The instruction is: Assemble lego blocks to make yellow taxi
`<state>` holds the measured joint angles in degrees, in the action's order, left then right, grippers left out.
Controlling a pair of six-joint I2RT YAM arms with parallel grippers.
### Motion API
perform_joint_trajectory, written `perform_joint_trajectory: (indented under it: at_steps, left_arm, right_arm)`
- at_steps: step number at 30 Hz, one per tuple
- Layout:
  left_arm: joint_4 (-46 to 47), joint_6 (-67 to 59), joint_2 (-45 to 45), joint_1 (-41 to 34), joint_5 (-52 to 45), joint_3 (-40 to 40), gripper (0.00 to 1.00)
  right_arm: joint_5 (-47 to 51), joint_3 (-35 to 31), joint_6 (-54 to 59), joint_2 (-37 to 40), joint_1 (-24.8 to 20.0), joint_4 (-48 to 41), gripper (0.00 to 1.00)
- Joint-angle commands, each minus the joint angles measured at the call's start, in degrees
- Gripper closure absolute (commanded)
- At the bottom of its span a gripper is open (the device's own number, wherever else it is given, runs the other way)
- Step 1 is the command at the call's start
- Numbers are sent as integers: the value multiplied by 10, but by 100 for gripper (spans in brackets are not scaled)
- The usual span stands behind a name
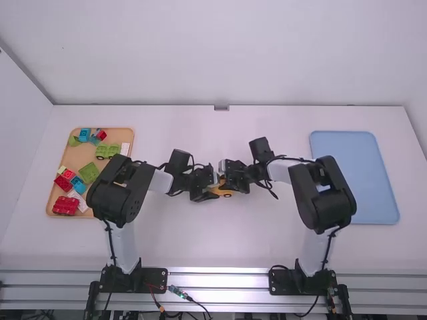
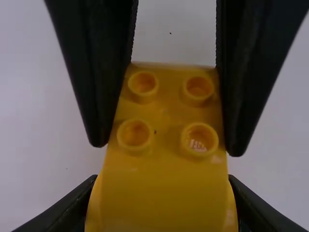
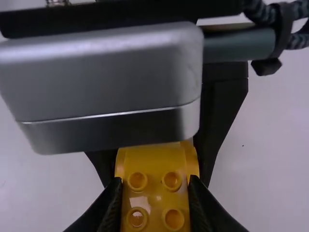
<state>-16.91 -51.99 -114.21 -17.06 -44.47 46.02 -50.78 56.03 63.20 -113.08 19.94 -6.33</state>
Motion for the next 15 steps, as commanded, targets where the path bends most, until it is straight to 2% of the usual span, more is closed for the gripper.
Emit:
perform_joint_trajectory:
  at_steps: [1,10,15]
  left_arm:
    - [8,-10,-9,-6,32,-6,92]
    - [7,-10,-9,-6,34,-6,92]
    - [6,-9,-9,-6,34,-6,93]
  right_arm:
    - [93,-24,-2,-29,15,-18,100]
    - [136,0,-44,-68,17,-19,100]
    - [82,18,30,-94,8,-48,100]
